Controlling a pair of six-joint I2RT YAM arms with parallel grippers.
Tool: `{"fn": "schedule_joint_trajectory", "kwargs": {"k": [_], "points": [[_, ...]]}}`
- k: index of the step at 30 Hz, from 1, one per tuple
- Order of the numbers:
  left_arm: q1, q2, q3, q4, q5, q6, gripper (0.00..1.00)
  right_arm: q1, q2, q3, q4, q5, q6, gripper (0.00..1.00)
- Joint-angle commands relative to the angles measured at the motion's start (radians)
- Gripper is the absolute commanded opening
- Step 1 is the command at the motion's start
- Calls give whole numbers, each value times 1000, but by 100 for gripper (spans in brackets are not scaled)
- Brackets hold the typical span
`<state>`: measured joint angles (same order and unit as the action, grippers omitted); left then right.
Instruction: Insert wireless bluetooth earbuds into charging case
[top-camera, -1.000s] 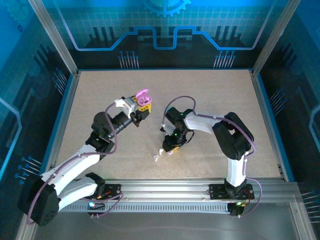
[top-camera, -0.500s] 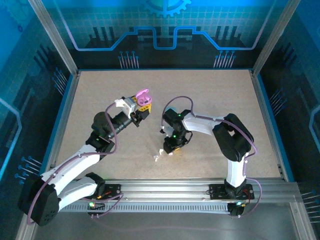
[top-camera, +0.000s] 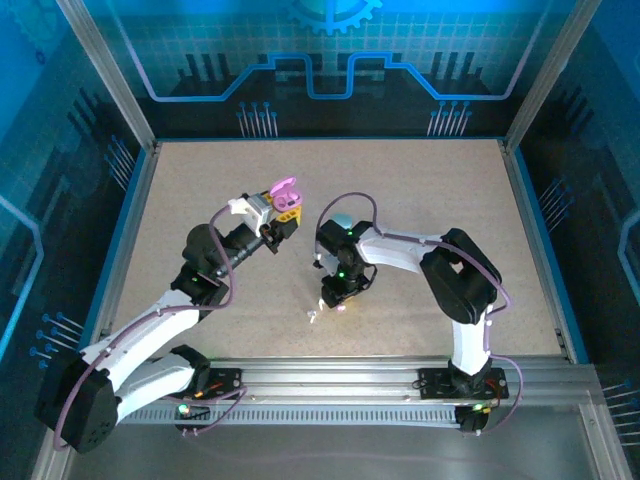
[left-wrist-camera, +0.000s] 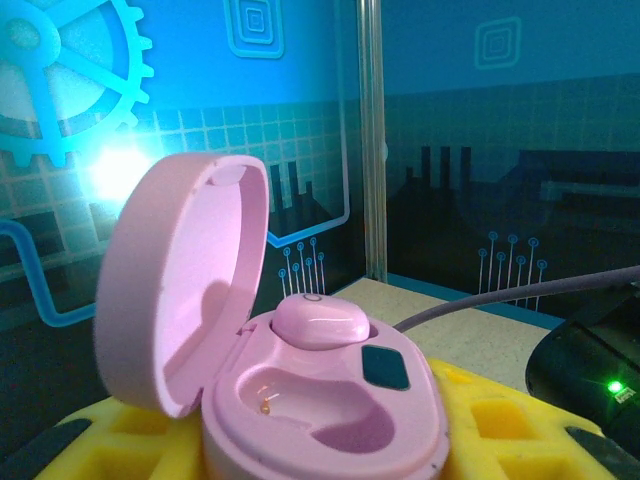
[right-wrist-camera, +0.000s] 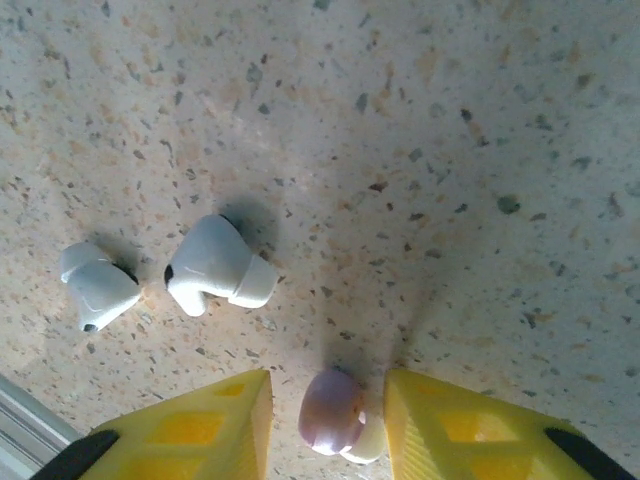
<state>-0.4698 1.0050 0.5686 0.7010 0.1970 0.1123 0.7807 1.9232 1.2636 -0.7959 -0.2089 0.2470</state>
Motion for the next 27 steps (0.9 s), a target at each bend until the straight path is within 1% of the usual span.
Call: {"fn": "schedule_joint_trajectory", "kwargs": {"k": [1, 11, 16, 19, 24, 27], "points": [[-3, -23, -7, 21, -18, 22, 35, 12, 23, 31, -30, 21, 6, 34], [-3, -22, -6, 19, -16, 22, 35, 15, 45, 36, -45, 34, 8, 31], [-4, -19, -3, 17, -15, 21, 35, 8, 28, 33, -42, 54, 28, 25], [-3, -17, -3, 17, -12, 18, 35, -21, 1, 18, -42, 69, 53, 23], [-3, -10, -3, 23, -7, 12, 34, -117, -54, -43, -11, 69, 122, 22], [-3, -9, -3, 26, -5, 8, 35, -174, -53, -70, -9, 69, 164, 22]]}}
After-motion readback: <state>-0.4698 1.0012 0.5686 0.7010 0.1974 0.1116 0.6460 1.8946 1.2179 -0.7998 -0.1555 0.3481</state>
